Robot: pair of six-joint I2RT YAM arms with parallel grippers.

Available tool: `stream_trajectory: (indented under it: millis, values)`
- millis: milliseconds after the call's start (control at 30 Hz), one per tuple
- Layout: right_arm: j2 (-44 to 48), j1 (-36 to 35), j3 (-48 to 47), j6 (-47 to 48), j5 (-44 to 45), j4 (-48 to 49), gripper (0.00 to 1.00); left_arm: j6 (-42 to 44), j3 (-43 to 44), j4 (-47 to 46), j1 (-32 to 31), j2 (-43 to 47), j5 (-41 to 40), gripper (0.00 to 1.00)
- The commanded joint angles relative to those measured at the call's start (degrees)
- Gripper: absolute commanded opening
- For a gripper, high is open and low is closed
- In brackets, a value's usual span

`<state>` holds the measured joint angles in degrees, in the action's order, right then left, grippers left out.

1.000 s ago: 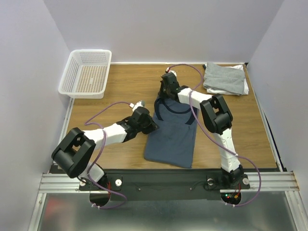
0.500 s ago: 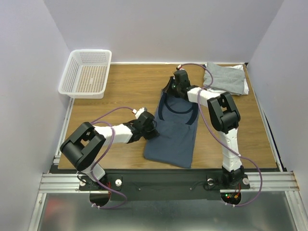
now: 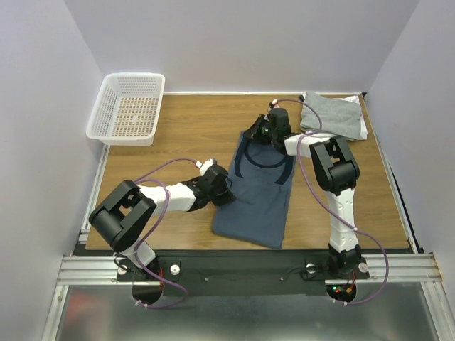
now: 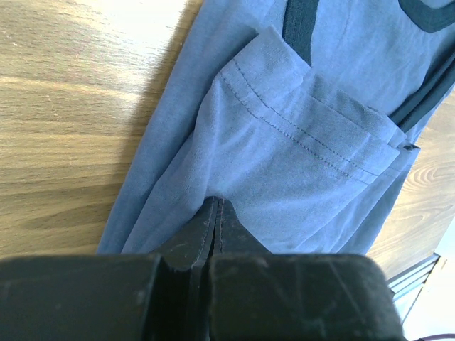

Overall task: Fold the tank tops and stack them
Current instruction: Fold the tank top

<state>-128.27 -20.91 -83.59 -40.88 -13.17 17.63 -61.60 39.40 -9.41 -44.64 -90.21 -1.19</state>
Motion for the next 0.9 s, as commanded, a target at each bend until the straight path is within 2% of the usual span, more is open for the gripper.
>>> stream_trajectory:
  millis: [0,200,300,467,600,733,867]
  values:
    - [1.79,0.78,0.01,-0.51,-1.42,6.98,0.20,0.87,0.33,4.14,-0.27,-0.22,-1.80,0.00]
    - [2.23,1.22,-0.52,-0.16,-1.42,6.46,0.36,1.31,0.59,4.14,-0.27,-0.23,-1.62,0.00]
    - [1.71,1.31,-2.01,0.36,-1.07,4.52,0.35,1.31,0.42,4.22,-0.27,0.12,-1.71,0.00]
    - [1.62,1.31,-2.45,0.98,-0.02,3.12,0.28,1.66,0.33,4.22,-0.27,0.30,-1.62,0.00]
    - [2.05,1.31,-3.77,2.91,1.74,0.66,0.27,1.93,0.15,4.14,-0.27,0.30,-1.62,0.00]
    - [3.37,1.31,-3.77,4.49,3.67,-0.66,0.31,2.10,0.06,4.05,-0.27,0.74,-1.45,0.00]
    - [7.49,1.31,-4.65,6.95,7.96,-6.00,0.38,3.33,0.68,4.05,0.17,1.62,-1.53,0.00]
